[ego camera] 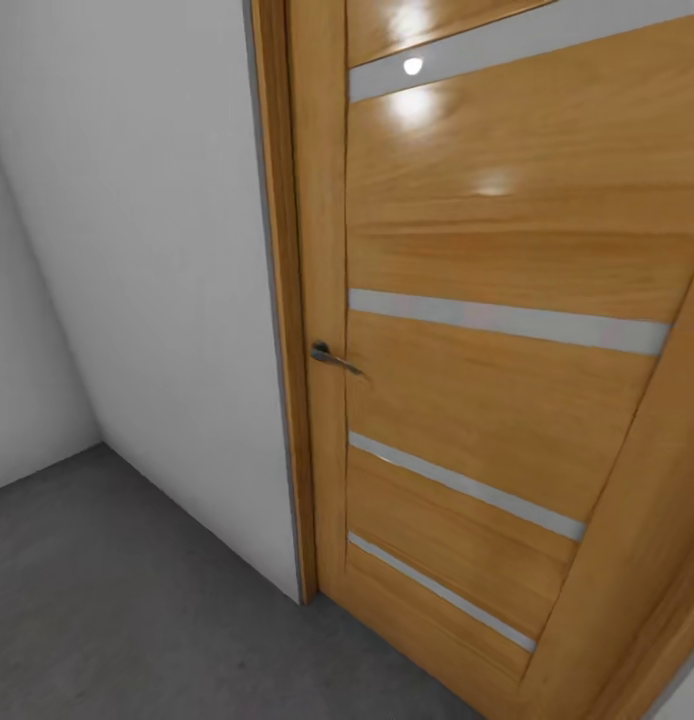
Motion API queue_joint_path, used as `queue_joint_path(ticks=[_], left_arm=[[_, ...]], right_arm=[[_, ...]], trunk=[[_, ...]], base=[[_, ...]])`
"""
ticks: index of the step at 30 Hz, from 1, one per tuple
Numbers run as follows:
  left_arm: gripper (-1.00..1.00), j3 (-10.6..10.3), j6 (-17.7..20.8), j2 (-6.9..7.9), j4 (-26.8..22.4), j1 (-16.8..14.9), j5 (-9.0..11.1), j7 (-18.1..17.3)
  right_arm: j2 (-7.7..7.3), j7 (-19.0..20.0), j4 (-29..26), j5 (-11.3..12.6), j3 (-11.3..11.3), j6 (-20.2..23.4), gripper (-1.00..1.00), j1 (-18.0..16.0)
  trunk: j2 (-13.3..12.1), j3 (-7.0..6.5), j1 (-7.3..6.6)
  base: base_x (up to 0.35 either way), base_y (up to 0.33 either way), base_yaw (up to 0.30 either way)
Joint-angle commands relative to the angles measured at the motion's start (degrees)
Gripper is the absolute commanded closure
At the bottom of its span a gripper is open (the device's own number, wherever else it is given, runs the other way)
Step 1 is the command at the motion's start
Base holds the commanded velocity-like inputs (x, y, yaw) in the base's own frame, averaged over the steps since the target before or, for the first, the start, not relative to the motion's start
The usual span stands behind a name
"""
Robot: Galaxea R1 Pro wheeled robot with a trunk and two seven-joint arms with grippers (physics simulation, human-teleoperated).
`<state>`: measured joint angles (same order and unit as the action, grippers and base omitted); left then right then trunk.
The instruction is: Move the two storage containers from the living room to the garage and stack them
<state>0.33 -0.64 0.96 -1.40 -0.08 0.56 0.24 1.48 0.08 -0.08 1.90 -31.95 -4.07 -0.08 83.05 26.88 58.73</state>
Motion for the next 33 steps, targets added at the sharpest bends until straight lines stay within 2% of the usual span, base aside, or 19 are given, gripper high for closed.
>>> queue_joint_path(ticks=[1, 8, 33], left_arm=[[-1.0, 0.02, -0.07, 0.0, -0.01, -0.01, 0.07, 0.02], [-1.0, 0.02, -0.02, 0.04, -0.01, -0.01, 0.14, -0.13], [-1.0, -0.06, 0.08, 0.01, -0.01, -0.01, 0.1, -0.06]], right_arm=[[-0.01, 0.01, 0.0, 0.21, -0.21, -0.15, -1.0, -0.01], [-0.06, 0.01, 0.0, 0.21, -0.14, -0.22, -1.0, -0.01], [-0.07, 0.01, 0.0, 0.2, -0.22, -0.33, -1.0, -0.01]], trunk=[[0.02, 0.04, 0.0], [0.02, 0.04, 0.0], [0.02, 0.04, 0.0]], base=[[0.0, 0.0, -0.241], [0.088, 0.081, -0.196], [0.28, 0.214, -0.001]])
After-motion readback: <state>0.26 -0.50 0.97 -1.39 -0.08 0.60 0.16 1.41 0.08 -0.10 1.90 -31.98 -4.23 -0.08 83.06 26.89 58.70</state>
